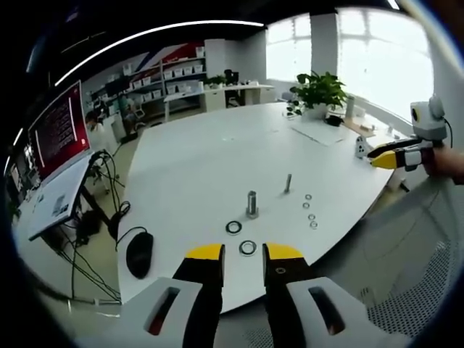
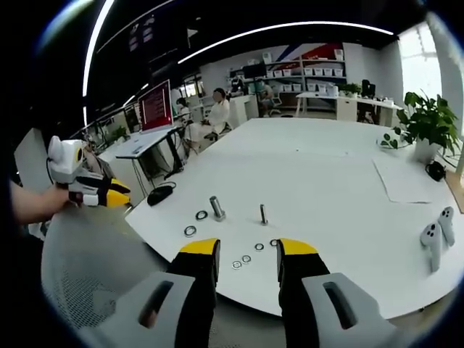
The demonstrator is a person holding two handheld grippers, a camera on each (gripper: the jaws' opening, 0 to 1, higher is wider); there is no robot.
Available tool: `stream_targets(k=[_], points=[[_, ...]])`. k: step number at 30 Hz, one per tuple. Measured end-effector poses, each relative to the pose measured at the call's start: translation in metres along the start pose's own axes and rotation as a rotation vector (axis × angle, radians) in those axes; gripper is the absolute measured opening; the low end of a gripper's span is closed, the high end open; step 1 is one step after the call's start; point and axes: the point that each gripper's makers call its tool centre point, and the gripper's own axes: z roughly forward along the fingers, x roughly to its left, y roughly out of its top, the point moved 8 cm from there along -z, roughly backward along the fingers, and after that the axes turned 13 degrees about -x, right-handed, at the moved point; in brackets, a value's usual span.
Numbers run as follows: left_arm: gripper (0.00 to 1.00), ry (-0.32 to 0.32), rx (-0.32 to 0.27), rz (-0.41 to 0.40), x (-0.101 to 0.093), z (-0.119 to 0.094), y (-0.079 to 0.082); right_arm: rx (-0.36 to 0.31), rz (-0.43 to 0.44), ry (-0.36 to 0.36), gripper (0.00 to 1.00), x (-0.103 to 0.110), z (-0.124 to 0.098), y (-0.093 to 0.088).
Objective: Place the washer onto the threaded stud by aligning its center hole with the stud, sliding it down to the base, and recovering from edge contact or off-axis alignment until the washer reaches the visible bottom stop.
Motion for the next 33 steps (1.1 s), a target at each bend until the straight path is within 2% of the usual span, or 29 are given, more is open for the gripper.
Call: stream_targets(k=[5,14,17,19,24,28,31,33], points=[[0.2,-0.024,0.025,-0.016,0.0,0.002,-0.002,-0.006,-0.001,-0.001,0.34,0.0,0.0,0.0],[0.21,-0.067,0.149,-0.064,0.007,0.015,-0.01,0.012,0.005,-0.009,0.34,-0.003,0.0,-0.002],[0.22,-0.083,0.196,-0.046,0.009,0.022,-0.01,0.012,0.014,-0.015,0.34,-0.004,0.0,-0.002],[0.21,-0.088,0.21,-0.007,0.011,0.029,-0.006,0.012,0.011,-0.016,0.34,-0.005,0.0,-0.002],[0.24,-0.126,0.23,0.005,0.008,0.057,-0.001,0.014,0.014,-0.026,0.34,-0.008,0.0,-0.002],[0.27,-0.168,0.3,0.019,0.003,0.08,-0.011,0.017,0.026,-0.04,0.34,-0.011,-0.001,-0.003],[0.27,-0.211,0.373,0.044,-0.001,0.099,-0.026,0.029,0.009,-0.036,0.34,-0.01,-0.001,-0.004],[0.27,-0.224,0.4,0.049,-0.002,0.107,-0.033,0.031,0.018,-0.04,0.34,-0.011,0.0,-0.004]])
